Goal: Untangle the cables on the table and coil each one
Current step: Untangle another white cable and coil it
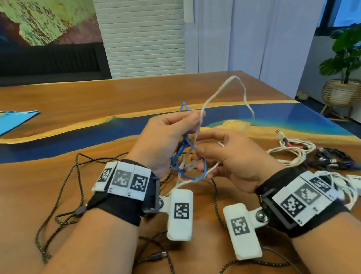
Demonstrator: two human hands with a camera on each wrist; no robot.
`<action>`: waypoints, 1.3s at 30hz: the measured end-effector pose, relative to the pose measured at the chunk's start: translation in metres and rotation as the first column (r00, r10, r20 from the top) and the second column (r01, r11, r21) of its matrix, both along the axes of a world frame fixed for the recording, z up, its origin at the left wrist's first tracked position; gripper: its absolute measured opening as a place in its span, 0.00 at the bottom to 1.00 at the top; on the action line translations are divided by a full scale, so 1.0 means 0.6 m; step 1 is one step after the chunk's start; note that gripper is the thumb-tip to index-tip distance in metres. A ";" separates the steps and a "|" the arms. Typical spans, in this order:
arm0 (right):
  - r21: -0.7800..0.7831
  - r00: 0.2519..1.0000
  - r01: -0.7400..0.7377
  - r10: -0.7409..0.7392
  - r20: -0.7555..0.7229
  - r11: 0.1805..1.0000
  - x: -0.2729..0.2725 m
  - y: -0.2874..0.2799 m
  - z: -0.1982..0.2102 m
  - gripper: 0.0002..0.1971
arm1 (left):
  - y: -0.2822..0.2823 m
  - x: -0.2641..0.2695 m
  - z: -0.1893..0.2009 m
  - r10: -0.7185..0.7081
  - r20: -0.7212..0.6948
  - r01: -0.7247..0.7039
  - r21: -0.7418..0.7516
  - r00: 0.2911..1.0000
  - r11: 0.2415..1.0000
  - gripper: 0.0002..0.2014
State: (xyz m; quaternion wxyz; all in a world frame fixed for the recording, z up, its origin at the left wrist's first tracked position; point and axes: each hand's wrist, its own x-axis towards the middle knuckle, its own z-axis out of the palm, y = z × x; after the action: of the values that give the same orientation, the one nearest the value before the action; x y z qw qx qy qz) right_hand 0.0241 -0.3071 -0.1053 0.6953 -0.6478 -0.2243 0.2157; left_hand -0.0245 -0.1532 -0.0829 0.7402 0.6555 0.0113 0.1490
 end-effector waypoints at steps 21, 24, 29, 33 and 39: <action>0.434 0.977 0.117 -0.024 -0.214 0.893 0.011 -0.046 0.019 0.11 | -0.007 -0.006 0.001 -0.062 -0.086 0.092 0.403 0.994 0.911 0.08; 0.248 0.965 0.230 -0.187 -0.182 0.941 0.023 -0.038 0.004 0.10 | 0.000 0.002 -0.003 0.056 -0.022 -0.045 0.354 0.998 0.934 0.13; 0.156 0.947 0.317 -0.320 -0.003 0.936 0.025 -0.044 0.004 0.08 | 0.016 0.013 -0.005 0.255 0.051 -0.260 0.108 0.965 0.960 0.14; 0.140 0.977 0.148 -0.167 0.131 0.979 0.007 -0.035 0.011 0.07 | -0.006 0.009 -0.007 0.166 0.033 -0.169 0.151 0.986 0.974 0.14; -0.088 0.948 0.169 -0.137 0.286 0.982 0.005 -0.030 0.000 0.03 | -0.021 0.007 -0.011 0.007 -0.035 0.001 0.207 0.999 0.978 0.18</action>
State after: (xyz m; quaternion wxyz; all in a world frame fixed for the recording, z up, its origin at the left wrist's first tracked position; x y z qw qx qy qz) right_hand 0.0271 -0.3248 -0.1056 0.6341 -0.7250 -0.2566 0.0798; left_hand -0.0200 -0.1656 -0.0896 0.6675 0.7315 0.0097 0.1390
